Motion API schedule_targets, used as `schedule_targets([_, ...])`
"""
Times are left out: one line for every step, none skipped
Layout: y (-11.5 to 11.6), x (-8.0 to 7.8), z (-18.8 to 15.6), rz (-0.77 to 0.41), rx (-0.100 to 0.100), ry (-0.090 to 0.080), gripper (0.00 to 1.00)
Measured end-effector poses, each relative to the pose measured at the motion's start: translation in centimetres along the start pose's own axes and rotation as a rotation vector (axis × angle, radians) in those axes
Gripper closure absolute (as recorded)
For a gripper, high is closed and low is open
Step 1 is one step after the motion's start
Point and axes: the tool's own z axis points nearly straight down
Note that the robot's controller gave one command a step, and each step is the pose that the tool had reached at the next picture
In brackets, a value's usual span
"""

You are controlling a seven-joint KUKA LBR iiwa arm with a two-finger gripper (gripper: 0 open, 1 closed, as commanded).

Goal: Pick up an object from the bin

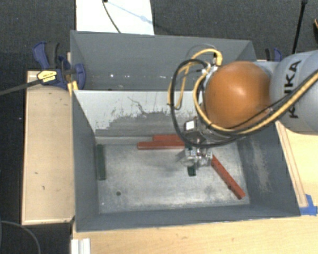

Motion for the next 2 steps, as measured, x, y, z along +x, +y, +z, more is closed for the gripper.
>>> schedule_targets([-0.13,-0.06,-2.71,0.008,-0.004,0.001,1.0])
schedule_targets([-0.18,-0.15,-2.92,0.018,-0.005,-0.001,1.0])
